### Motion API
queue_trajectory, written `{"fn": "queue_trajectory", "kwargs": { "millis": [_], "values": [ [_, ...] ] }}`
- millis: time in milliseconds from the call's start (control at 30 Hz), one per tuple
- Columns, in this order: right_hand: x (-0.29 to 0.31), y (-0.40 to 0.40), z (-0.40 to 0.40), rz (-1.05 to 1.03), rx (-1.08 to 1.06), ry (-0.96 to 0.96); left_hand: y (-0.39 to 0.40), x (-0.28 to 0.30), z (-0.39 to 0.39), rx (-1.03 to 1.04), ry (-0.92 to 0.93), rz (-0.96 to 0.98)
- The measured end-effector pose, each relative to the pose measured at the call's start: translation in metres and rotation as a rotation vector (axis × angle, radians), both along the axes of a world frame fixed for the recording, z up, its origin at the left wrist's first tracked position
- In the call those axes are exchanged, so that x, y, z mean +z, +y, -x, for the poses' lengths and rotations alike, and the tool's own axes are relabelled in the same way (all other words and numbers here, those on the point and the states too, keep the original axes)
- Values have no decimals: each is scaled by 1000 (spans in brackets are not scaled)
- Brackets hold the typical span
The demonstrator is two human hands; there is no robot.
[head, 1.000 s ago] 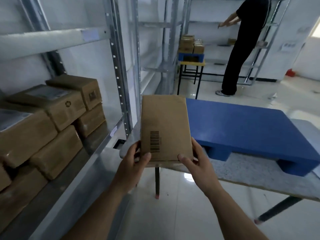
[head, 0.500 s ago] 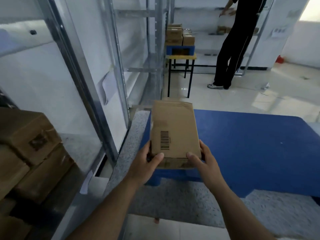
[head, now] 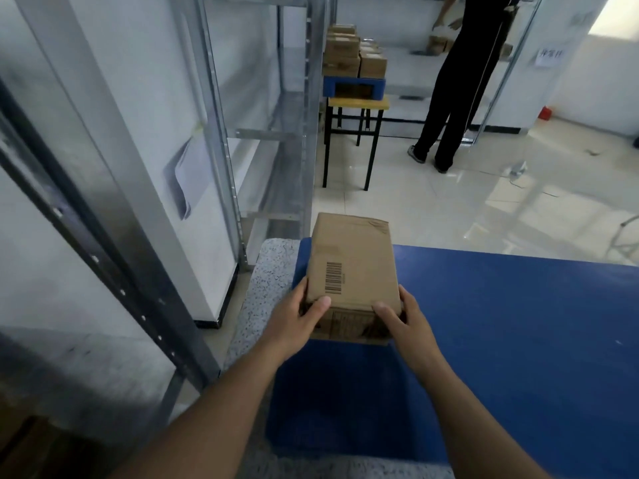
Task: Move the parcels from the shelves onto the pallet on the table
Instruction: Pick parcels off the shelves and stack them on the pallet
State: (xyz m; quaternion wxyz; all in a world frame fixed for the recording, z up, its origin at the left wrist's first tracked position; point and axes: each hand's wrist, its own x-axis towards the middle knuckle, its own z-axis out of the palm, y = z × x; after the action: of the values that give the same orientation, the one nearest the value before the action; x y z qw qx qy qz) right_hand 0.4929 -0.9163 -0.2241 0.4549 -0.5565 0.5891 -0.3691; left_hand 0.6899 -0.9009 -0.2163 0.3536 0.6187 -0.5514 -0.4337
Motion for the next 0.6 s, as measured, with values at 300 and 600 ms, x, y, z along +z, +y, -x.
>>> {"fn": "queue_trajectory", "kwargs": {
  "millis": [300,600],
  "values": [
    [-1,-35,-27,-94,65,-53,-25,-10,-17,38,58,-79],
    [0,-39,-27,-107,92,-16,-23,-6,-16,52,73,-111]
  ]
}}
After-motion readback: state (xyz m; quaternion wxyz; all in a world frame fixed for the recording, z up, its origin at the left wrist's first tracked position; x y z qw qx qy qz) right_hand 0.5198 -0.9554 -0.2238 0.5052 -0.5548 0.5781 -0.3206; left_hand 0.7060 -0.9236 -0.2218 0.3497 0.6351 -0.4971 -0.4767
